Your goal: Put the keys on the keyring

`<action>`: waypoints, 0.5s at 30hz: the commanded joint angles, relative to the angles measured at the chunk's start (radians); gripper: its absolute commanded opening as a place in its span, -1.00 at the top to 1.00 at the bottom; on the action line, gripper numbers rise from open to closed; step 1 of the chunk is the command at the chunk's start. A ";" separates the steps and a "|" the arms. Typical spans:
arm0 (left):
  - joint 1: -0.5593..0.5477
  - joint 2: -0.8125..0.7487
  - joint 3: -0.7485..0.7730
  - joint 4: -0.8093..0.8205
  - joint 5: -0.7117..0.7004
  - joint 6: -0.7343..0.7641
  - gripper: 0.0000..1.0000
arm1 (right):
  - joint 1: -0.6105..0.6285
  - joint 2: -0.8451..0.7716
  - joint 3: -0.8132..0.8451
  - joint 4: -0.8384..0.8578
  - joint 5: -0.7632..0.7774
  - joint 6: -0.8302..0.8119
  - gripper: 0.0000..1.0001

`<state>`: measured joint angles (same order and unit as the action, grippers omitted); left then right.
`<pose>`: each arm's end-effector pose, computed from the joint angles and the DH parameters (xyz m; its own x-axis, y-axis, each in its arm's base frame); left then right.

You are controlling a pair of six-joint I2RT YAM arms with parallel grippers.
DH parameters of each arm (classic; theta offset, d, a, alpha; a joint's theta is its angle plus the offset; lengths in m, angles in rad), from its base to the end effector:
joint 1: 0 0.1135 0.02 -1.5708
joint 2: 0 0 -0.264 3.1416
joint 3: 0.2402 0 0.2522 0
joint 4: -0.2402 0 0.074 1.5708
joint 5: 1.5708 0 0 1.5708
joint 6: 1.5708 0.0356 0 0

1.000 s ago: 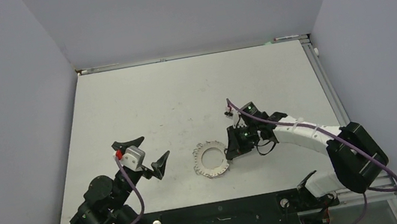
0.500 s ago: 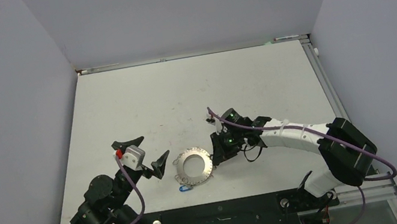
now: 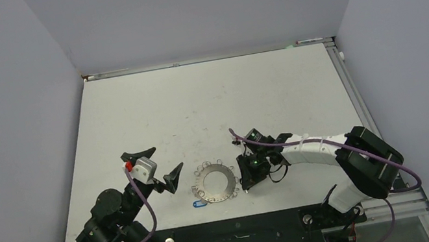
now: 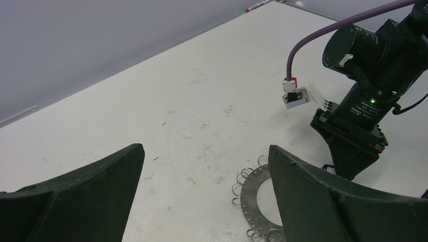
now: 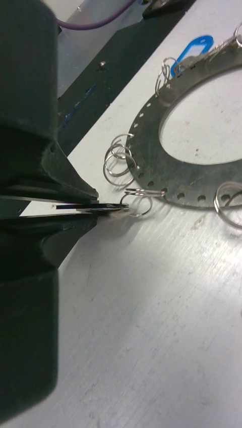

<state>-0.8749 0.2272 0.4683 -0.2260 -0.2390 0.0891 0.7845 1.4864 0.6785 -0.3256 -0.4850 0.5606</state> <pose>0.0673 -0.0674 0.2914 0.0625 0.0601 -0.9962 0.5907 0.8024 0.0854 0.1688 0.1919 0.1454 -0.9496 -0.2833 -0.1341 -0.3068 0.7524 0.5829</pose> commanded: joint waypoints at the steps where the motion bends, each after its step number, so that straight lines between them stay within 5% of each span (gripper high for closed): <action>1: 0.007 0.008 0.027 0.024 0.012 -0.011 -0.81 | -0.001 -0.035 0.027 -0.052 0.075 -0.015 0.63; 7: 0.006 0.012 0.027 0.025 0.005 -0.014 -0.81 | -0.001 -0.076 0.016 -0.096 0.158 0.013 0.05; 15: 0.006 0.007 0.026 0.028 -0.021 -0.019 -0.85 | -0.001 -0.138 0.090 -0.215 0.331 0.016 -0.15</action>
<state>-0.8749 0.2333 0.4683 -0.2260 -0.2363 0.0856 0.7853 1.4048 0.6949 -0.4530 -0.3077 0.5697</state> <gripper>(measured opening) 0.908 0.556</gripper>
